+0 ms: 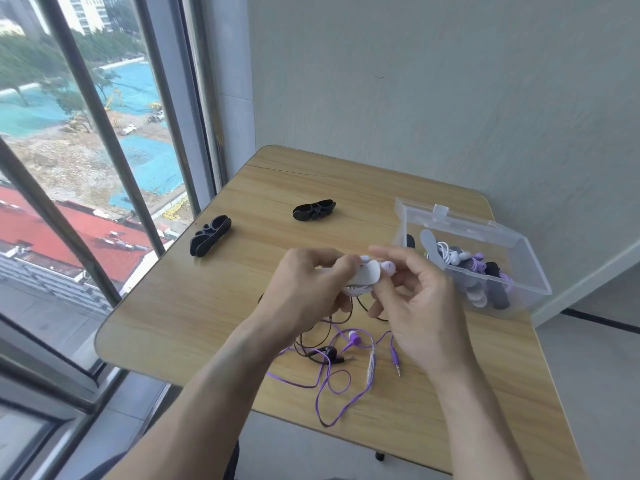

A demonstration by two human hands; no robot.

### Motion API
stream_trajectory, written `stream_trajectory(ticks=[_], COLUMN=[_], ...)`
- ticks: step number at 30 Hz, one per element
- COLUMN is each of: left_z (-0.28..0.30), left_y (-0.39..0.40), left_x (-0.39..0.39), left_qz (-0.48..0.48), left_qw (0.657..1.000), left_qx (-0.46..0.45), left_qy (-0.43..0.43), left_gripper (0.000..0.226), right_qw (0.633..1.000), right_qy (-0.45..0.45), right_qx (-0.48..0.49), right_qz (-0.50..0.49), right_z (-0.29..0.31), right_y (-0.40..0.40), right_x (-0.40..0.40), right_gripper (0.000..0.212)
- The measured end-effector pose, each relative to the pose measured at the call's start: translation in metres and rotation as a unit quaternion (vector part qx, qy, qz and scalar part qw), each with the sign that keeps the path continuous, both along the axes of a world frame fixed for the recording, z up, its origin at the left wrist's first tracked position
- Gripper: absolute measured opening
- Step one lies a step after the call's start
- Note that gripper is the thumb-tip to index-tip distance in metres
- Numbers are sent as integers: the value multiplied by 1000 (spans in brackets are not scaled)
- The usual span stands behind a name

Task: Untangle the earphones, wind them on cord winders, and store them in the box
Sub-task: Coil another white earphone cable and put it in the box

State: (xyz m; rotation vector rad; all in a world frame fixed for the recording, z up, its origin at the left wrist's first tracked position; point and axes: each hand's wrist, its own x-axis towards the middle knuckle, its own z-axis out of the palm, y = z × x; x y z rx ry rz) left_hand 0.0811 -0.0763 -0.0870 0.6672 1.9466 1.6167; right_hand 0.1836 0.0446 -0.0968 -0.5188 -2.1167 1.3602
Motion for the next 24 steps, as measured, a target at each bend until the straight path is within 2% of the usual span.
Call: stream_trajectory(ticks=[6, 10, 12, 14, 16, 18, 21, 24], left_z=[-4, -11, -13, -14, -13, -12, -13, -17], left_y=[7, 16, 20, 23, 25, 28, 33, 37], left_x=[1, 9, 12, 13, 14, 18, 27, 36], left_qz=[96, 117, 118, 125, 138, 173, 216, 200], left_qw=[989, 962, 955, 954, 953, 940, 930, 950], left_qx=[85, 163, 178, 178, 179, 202, 218, 212], left_qy=[-73, -183, -204, -206, -200, -212, -202, -110], left_gripper=[25, 28, 29, 30, 33, 34, 34, 33], right_qw=[999, 990, 981, 977, 977, 977, 991, 994], right_qy=[43, 79, 103, 112, 106, 79, 37, 24], right_qx=[19, 70, 75, 44, -49, -109, -84, -62], right_qz=[10, -89, -144, -176, -180, -166, -98, -90], right_z=[-4, -7, -9, -10, -8, -9, -18, -18], right_y=[-13, -26, -27, -25, -22, -21, -27, -36], right_x=[-6, -10, -12, -13, -15, -17, -21, -23], right_gripper=[22, 15, 7, 6, 8, 28, 37, 34])
